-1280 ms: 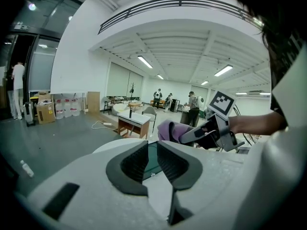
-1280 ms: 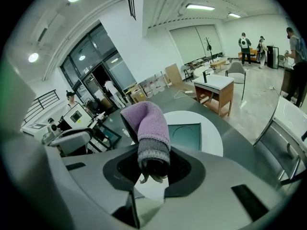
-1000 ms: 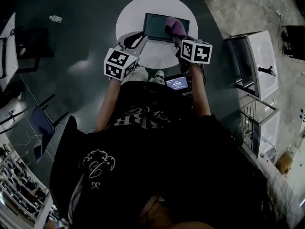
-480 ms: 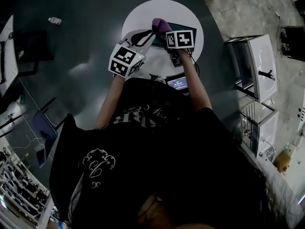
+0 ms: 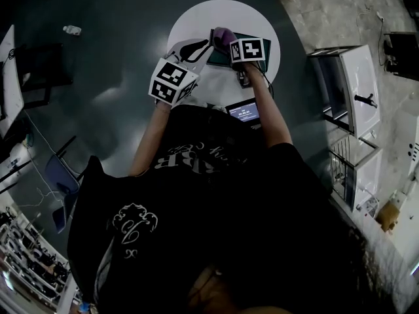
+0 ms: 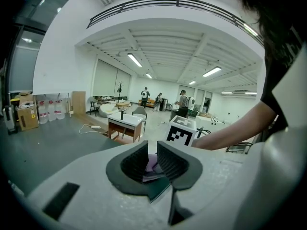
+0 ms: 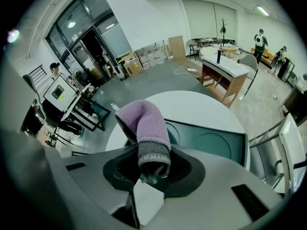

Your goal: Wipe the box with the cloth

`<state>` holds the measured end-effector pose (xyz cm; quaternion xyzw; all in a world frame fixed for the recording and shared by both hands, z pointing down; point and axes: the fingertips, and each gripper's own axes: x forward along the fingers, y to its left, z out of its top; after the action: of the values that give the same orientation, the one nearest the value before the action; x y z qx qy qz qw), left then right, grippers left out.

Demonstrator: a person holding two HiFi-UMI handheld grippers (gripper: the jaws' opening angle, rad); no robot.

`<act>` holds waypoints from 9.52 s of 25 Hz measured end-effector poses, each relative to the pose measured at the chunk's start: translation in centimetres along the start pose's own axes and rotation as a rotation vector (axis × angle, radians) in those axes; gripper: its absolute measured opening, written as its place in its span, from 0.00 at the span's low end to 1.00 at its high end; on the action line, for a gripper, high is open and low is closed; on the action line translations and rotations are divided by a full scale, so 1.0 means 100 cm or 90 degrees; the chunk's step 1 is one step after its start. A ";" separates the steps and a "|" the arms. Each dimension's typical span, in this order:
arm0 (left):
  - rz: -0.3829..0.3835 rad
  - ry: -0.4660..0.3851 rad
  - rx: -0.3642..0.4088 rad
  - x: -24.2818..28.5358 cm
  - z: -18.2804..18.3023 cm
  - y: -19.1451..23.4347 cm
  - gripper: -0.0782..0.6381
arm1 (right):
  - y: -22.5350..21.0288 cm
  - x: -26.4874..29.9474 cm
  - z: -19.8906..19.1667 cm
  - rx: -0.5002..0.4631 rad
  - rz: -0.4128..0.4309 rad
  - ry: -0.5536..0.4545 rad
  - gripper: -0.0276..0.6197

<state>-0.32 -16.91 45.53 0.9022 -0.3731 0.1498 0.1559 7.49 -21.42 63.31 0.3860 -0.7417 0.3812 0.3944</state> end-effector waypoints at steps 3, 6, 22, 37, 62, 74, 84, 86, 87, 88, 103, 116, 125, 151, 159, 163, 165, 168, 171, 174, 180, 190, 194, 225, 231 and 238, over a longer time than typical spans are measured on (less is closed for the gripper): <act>-0.010 0.001 0.004 0.002 0.002 -0.003 0.18 | -0.020 -0.009 -0.007 0.003 -0.020 0.007 0.20; -0.023 0.009 0.012 0.006 -0.001 -0.011 0.18 | -0.038 -0.020 -0.016 0.018 -0.035 0.008 0.20; -0.069 0.008 0.029 0.025 0.005 -0.040 0.18 | -0.127 -0.074 -0.056 0.129 -0.132 -0.010 0.20; -0.015 0.021 -0.002 0.008 -0.018 -0.026 0.18 | -0.047 -0.068 -0.043 0.022 -0.051 -0.022 0.20; 0.002 0.019 -0.013 0.003 -0.024 -0.027 0.18 | 0.003 -0.027 -0.078 -0.015 0.019 0.049 0.20; -0.060 0.030 0.014 0.024 -0.019 -0.057 0.18 | -0.057 -0.064 -0.108 0.063 -0.045 0.029 0.20; -0.090 0.038 0.027 0.037 -0.018 -0.079 0.18 | -0.106 -0.098 -0.136 0.120 -0.098 0.017 0.20; -0.091 0.039 0.027 0.037 -0.018 -0.082 0.18 | -0.110 -0.101 -0.139 0.127 -0.099 0.015 0.20; -0.090 0.040 0.028 0.038 -0.019 -0.083 0.18 | -0.111 -0.102 -0.139 0.128 -0.099 0.014 0.20; -0.090 0.041 0.029 0.038 -0.020 -0.084 0.18 | -0.111 -0.103 -0.140 0.127 -0.098 0.013 0.20; -0.044 0.033 0.015 0.017 -0.028 -0.079 0.18 | -0.062 -0.118 -0.120 0.087 -0.051 -0.045 0.20; 0.034 0.031 -0.027 -0.024 -0.052 -0.055 0.18 | 0.053 -0.054 -0.123 -0.137 0.067 0.063 0.20; 0.078 0.029 -0.052 -0.054 -0.067 -0.034 0.18 | 0.074 0.015 -0.135 -0.161 0.047 0.150 0.20; -0.033 0.058 -0.011 0.001 -0.051 -0.055 0.18 | -0.055 -0.029 -0.169 -0.041 0.019 0.180 0.20; -0.084 0.071 0.011 0.026 -0.045 -0.076 0.18 | -0.114 -0.061 -0.180 0.024 -0.051 0.164 0.20; -0.100 0.073 0.019 0.036 -0.041 -0.083 0.18 | -0.140 -0.076 -0.187 0.036 -0.077 0.168 0.20; -0.107 0.074 0.022 0.041 -0.039 -0.086 0.18 | -0.148 -0.081 -0.191 0.046 -0.083 0.167 0.20; -0.112 0.076 0.026 0.049 -0.038 -0.091 0.18 | -0.161 -0.085 -0.195 0.052 -0.092 0.170 0.20; -0.112 0.078 0.030 0.051 -0.036 -0.090 0.18 | -0.171 -0.088 -0.193 0.044 -0.105 0.179 0.20; -0.105 0.076 0.028 0.049 -0.034 -0.086 0.18 | -0.173 -0.089 -0.185 0.031 -0.108 0.179 0.20; -0.085 0.071 0.023 0.046 -0.033 -0.074 0.18 | -0.176 -0.080 -0.167 0.017 -0.113 0.179 0.20; -0.054 0.065 0.005 0.041 -0.031 -0.048 0.18 | -0.191 -0.071 -0.125 0.000 -0.127 0.181 0.20; -0.046 0.064 0.000 0.041 -0.029 -0.036 0.18 | -0.197 -0.067 -0.108 -0.006 -0.131 0.186 0.20; 0.075 0.070 -0.081 -0.003 -0.052 0.074 0.18 | -0.195 0.002 0.024 -0.190 -0.147 0.288 0.20; 0.109 0.063 -0.100 -0.022 -0.059 0.091 0.18 | -0.162 0.021 0.037 -0.252 -0.108 0.323 0.20; 0.144 0.049 -0.121 -0.038 -0.064 0.107 0.18 | -0.125 0.041 0.053 -0.312 -0.080 0.347 0.20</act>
<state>-11.59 -19.23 51.70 0.8291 -0.4787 0.1653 0.2367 15.32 -32.29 68.05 0.2090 -0.6534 0.2561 0.6810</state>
